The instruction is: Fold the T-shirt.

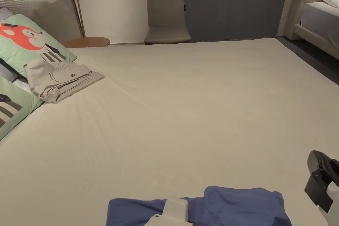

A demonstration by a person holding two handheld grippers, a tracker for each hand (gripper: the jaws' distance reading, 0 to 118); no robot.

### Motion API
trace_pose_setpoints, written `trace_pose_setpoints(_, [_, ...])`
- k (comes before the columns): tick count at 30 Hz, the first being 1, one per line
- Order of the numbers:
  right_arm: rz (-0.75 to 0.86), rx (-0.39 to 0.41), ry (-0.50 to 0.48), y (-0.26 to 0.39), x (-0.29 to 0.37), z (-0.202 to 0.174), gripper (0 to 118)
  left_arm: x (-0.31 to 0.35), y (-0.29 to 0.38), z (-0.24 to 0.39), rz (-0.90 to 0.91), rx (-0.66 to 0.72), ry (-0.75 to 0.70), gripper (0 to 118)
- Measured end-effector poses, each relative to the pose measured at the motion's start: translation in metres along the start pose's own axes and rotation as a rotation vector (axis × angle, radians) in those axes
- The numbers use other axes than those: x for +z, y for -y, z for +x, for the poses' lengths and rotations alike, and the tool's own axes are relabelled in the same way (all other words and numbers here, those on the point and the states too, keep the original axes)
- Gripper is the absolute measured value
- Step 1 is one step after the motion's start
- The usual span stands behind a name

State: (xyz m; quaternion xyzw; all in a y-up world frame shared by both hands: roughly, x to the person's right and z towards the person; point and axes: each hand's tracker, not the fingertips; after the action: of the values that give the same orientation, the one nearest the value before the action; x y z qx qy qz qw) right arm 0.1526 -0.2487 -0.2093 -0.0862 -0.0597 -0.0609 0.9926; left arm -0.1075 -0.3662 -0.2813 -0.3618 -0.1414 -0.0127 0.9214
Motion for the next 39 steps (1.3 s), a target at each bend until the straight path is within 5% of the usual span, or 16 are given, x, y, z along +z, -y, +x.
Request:
trace_pose_setpoints(9, [0.008, -0.01, 0.005, -0.003, -0.001, -0.003, 1, 0.019, -0.02, -0.016, 0.035, 0.142, 0.257, 1])
trace_pose_setpoints(15, [0.007, -0.009, -0.011, -0.005, -0.005, -0.01, 1, 0.056, -0.034, -0.137, 0.054, 0.48, 0.527, 1])
trace_pose_setpoints(19, [-0.004, -0.016, -0.028, -0.001, -0.007, -0.017, 1, 0.071, -0.021, -0.213, 0.02, 0.539, 0.508, 3])
trace_pose_setpoints(21, [-0.012, -0.018, -0.037, 0.0, -0.008, -0.021, 1, 0.072, -0.011, -0.245, 0.001, 0.594, 0.489, 40])
trace_pose_setpoints(23, [-0.021, -0.015, -0.05, 0.002, -0.009, -0.026, 1, 0.064, 0.002, -0.269, -0.046, 0.645, 0.487, 106])
trace_pose_setpoints(24, [-0.022, -0.012, -0.053, 0.003, -0.01, -0.027, 1, 0.059, 0.007, -0.275, -0.07, 0.663, 0.494, 110])
trace_pose_setpoints(31, [-0.023, 0.012, -0.079, 0.0, -0.009, -0.036, 1, 0.018, 0.037, -0.276, -0.214, 0.732, 0.507, 106])
trace_pose_setpoints(34, [-0.021, 0.02, -0.079, -0.001, -0.008, -0.038, 1, 0.016, 0.036, -0.271, -0.137, 0.749, 0.576, 102])
trace_pose_setpoints(36, [-0.021, 0.019, -0.08, -0.002, -0.009, -0.038, 1, 0.005, 0.038, -0.269, -0.159, 0.814, 0.618, 67])
trace_pose_setpoints(39, [-0.02, 0.015, -0.081, -0.003, -0.008, -0.039, 1, -0.001, 0.044, -0.265, -0.204, 0.719, 0.428, 16])
